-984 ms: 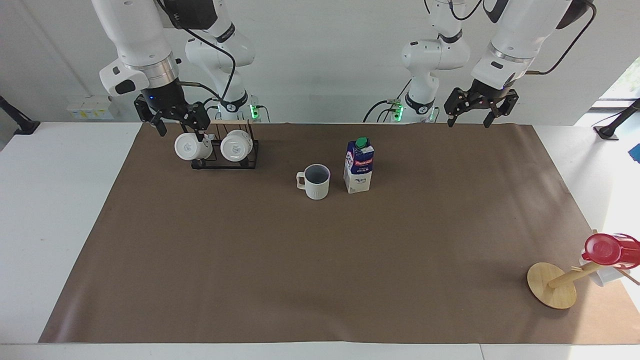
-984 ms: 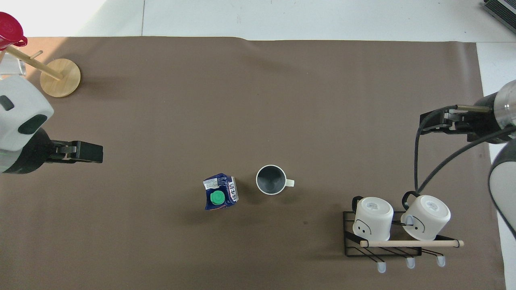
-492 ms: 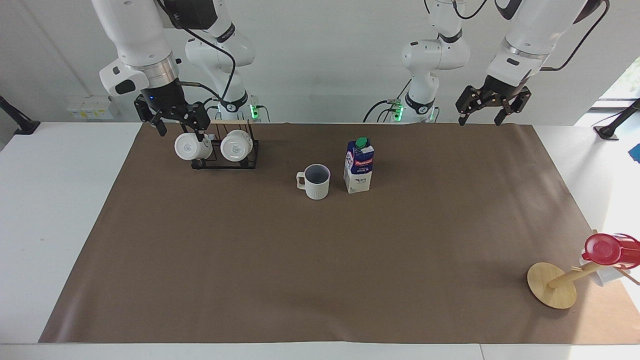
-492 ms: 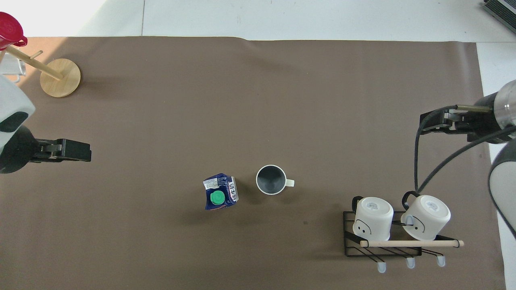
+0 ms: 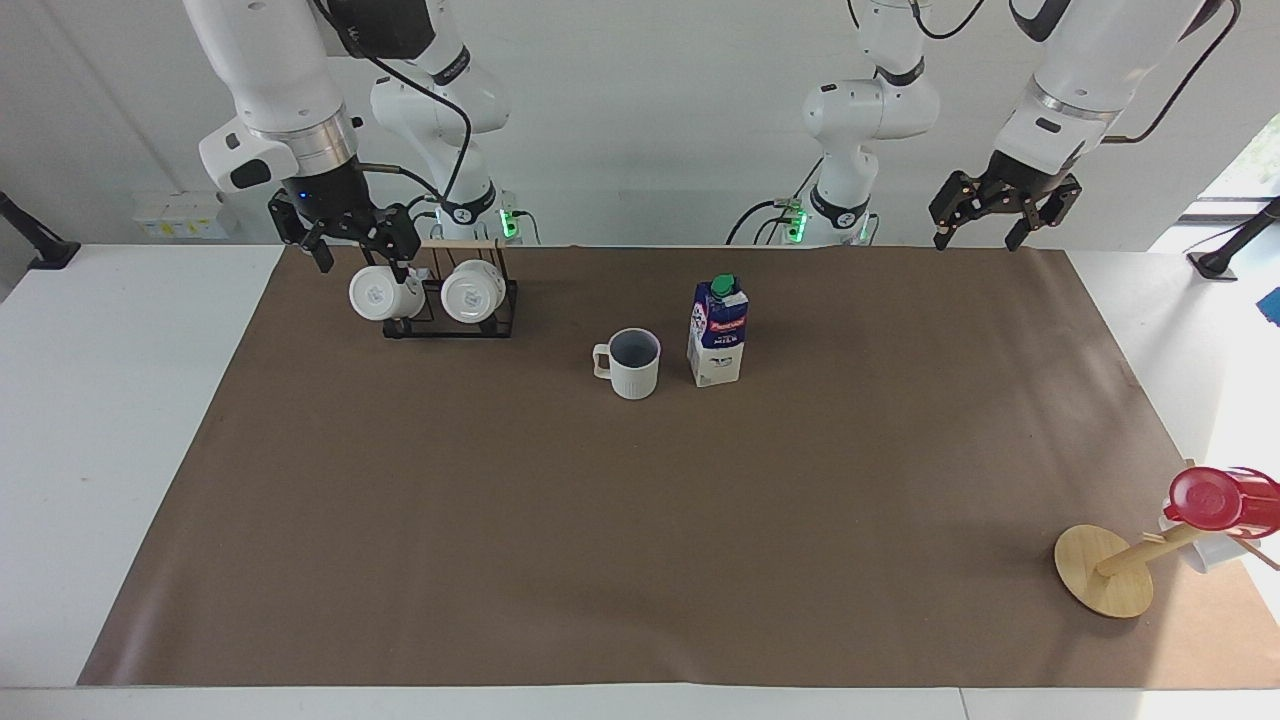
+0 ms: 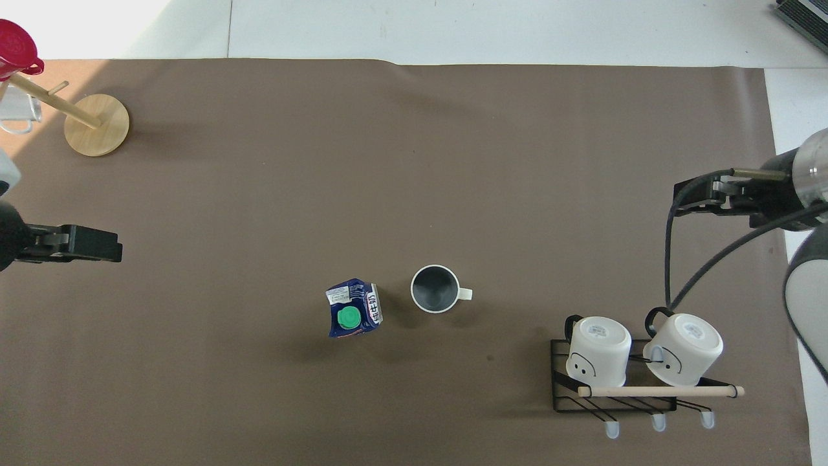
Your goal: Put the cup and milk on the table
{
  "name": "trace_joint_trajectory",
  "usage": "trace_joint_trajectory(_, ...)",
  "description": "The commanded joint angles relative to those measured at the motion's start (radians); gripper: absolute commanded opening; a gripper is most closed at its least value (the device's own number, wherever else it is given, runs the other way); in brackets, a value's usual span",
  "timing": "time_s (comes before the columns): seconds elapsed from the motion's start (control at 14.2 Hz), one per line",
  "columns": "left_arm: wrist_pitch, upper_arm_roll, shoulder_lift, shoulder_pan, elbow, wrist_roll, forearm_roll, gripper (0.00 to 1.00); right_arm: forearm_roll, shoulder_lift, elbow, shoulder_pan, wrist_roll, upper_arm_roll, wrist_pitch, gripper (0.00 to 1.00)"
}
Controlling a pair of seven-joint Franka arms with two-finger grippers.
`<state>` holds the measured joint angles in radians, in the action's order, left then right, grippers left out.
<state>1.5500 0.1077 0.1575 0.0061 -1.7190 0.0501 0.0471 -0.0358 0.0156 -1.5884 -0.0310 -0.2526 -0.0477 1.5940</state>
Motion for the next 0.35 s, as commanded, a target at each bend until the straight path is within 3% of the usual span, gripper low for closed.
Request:
trace_joint_trajectory(0.0,-0.048,0.007,0.0,0.008,0.019,-0.012,-0.013,1.0,0.005,-0.005,0.013,0.019,0.018,-0.009,-0.009,1.0)
trace_joint_trajectory(0.28,-0.053,0.007,0.0,0.006,0.019,-0.013,-0.013,1.0,0.005,-0.005,0.013,0.019,0.019,-0.009,-0.008,1.0)
